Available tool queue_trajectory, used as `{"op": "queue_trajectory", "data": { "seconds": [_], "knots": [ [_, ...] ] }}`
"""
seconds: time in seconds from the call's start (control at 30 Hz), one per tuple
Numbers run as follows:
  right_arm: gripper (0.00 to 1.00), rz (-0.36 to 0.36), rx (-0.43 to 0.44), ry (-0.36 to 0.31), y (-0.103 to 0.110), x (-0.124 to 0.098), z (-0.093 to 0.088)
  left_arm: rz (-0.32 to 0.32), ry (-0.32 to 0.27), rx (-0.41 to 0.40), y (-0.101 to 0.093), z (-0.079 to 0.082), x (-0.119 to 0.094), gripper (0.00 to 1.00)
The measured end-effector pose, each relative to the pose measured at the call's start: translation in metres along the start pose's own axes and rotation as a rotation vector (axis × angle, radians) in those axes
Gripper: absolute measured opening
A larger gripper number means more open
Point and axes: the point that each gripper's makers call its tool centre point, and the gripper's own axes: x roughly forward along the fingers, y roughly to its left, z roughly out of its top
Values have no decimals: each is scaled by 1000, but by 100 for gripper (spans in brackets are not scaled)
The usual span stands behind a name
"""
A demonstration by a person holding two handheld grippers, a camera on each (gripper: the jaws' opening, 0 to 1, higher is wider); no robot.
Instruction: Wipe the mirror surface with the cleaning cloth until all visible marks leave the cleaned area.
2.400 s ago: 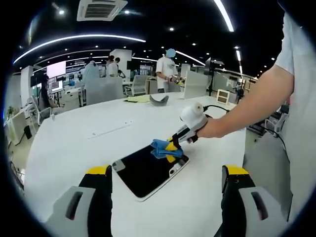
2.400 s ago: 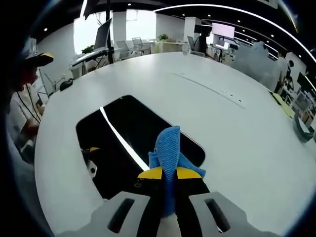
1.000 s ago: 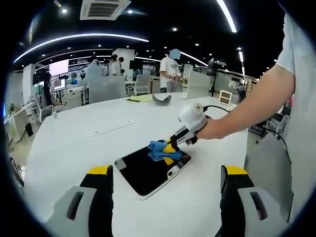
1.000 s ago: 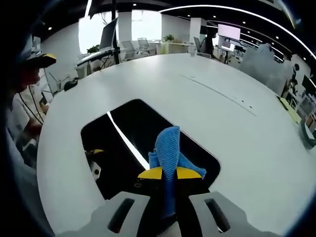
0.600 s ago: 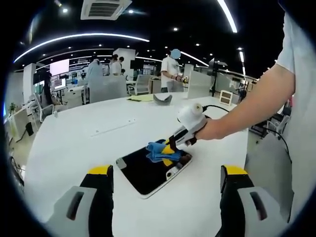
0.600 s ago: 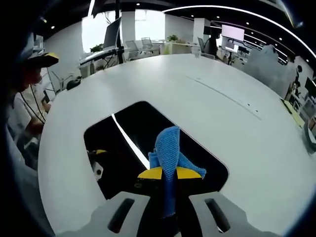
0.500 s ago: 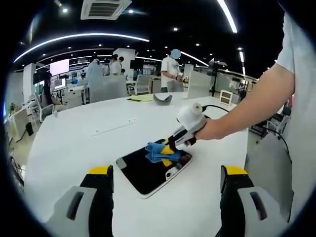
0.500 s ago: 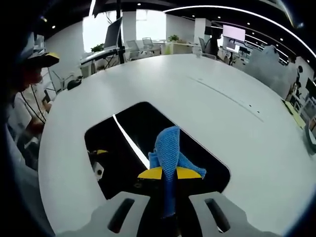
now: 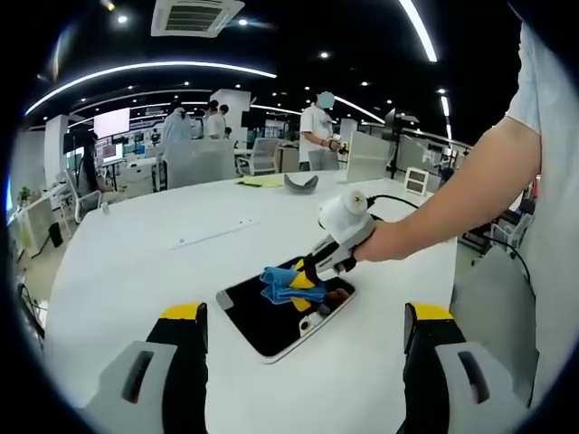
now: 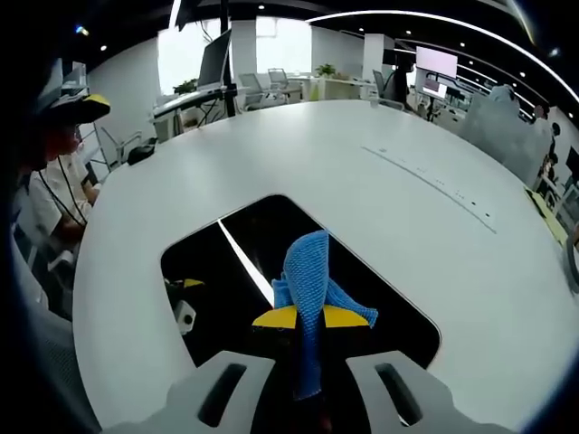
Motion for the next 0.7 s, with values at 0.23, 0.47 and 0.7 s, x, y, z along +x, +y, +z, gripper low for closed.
{"op": "queue_trajectory", "data": {
  "seconds": [0.23, 0.47, 0.7],
  "knots": [
    [2, 12, -13, 1, 7, 6, 6, 10, 2, -6, 3, -2, -4, 90],
    [2, 26, -26, 1, 16, 14, 14, 20, 7, -12, 7, -6, -7, 90],
    [2, 39, -41, 1, 23, 19, 20, 26, -1, -19, 9, -6, -9, 90]
  ]
}}
